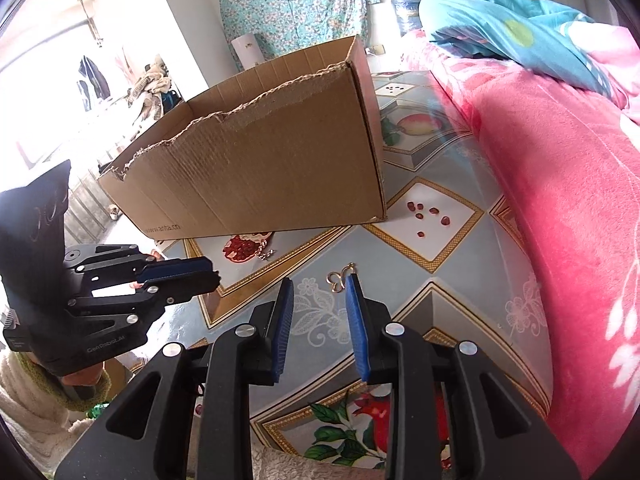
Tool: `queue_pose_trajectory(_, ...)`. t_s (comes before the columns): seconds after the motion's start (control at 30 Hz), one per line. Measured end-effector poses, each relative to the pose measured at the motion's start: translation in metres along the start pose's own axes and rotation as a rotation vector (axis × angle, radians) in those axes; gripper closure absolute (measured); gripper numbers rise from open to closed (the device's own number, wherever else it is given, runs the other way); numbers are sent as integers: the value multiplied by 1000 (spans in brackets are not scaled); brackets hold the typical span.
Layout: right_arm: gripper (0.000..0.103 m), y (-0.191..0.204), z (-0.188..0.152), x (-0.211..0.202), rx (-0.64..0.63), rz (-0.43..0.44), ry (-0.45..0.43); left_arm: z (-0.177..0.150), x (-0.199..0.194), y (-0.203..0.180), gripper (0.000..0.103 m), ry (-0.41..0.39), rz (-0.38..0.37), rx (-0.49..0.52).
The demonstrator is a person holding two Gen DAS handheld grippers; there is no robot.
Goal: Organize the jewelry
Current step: 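Close the right gripper on the butterfly earring and lift it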
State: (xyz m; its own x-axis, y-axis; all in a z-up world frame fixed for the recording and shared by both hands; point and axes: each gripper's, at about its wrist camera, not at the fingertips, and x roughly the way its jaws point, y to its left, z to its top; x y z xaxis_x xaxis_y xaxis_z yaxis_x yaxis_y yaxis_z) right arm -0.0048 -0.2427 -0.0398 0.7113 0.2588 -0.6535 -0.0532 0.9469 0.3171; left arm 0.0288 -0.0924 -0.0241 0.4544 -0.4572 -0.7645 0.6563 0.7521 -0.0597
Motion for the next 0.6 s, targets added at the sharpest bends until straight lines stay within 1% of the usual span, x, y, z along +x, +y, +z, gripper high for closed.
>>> queue_pose_trajectory(0.07,74,-2,2,3,3,-24,3,-1,-1,1,91,-3,0,-19)
queue_pose_trajectory(0.13,74,-1,4,6,-5,-23,5,-2,-1,1,91,-6,-5,-33)
queue_pose_trajectory(0.37,74,3,21,23,-135,-30,21,-1,0,2,91,-3,-10,-47)
queue_pose_trajectory(0.5,75,-5,27,32,-104,-19,73,-2,-1,5,91,-9,-5,-59)
queue_pose_trajectory(0.6,74,-9,23,30,-56,18,94,-3,-2,8,91,-10,-4,-71)
